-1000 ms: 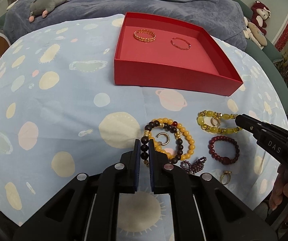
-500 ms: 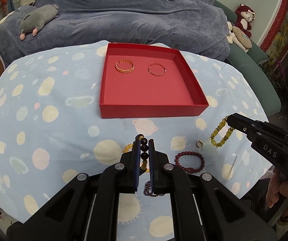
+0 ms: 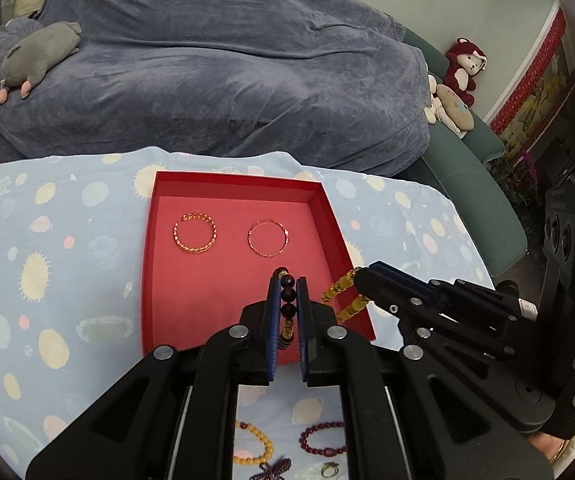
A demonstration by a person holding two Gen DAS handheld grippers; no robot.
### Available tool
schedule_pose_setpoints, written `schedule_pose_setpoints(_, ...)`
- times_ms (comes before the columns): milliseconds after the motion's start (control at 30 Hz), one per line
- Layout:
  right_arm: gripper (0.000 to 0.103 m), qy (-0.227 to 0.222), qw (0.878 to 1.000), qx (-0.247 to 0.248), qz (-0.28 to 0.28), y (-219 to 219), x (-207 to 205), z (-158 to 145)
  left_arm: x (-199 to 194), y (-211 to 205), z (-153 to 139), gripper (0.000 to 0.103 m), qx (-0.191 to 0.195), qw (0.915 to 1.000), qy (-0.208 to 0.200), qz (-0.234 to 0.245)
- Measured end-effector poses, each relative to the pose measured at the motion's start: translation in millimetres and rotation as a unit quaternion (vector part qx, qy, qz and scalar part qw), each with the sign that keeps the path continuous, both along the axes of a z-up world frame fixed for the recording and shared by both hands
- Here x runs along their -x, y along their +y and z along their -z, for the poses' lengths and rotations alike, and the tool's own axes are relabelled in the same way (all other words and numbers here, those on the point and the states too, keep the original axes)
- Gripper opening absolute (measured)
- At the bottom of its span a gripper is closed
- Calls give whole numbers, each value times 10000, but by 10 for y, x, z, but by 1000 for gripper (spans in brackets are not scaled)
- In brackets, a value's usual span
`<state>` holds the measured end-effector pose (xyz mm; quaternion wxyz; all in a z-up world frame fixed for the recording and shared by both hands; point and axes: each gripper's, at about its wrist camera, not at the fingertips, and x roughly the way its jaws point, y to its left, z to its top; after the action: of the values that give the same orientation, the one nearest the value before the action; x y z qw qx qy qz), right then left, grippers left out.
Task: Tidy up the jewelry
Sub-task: 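Place the dark bead bracelet in the box with the left tool while the right tool places the yellow bracelet, then open both tools and move them back to the remaining bracelets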
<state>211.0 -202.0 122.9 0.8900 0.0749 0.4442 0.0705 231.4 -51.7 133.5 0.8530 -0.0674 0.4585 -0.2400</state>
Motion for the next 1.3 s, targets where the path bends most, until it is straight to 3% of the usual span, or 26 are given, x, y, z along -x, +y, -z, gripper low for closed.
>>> schedule_pose_setpoints(167, 9, 275, 9989, -364, 60, -23, -343, 327, -379, 3, 372, 8, 251, 9990, 361, -61)
schedule_pose_setpoints(367, 9, 663, 9976, -163, 102, -74, -540, 797, -594, 34, 873, 8, -356, 9976, 572, -158)
schedule_pose_setpoints(600, 9, 839, 9963, 102, 146, -129, -601, 1059, -638, 82, 1118, 8, -1128, 9923, 463, -214)
schedule_pose_setpoints(733, 10, 823, 9958, 392, 121, -80, -620, 1106, -624, 60, 1178, 8, -1455, 9884, 340, -270)
schedule_pose_setpoints(767, 14, 780, 9958, 454, 147, -73, -613, 1096, -624, 61, 1183, 10, -1517, 9874, 308, -317)
schedule_pose_setpoints(800, 17, 742, 9960, 471, 158, -70, -598, 1079, -624, 69, 1177, 16, -1593, 9861, 277, -393)
schedule_pose_setpoints(867, 29, 650, 9967, 439, 214, -83, -556, 1027, -610, 90, 1135, 42, -1545, 9867, 224, -462)
schedule_pose_setpoints(900, 32, 599, 9970, 432, 232, -86, -530, 992, -588, 96, 1094, 46, -1506, 9872, 152, -497)
schedule_pose_setpoints(1300, 36, 299, 9985, 328, 308, -102, -87, 602, -224, 145, 740, 47, -1455, 9876, -132, -572)
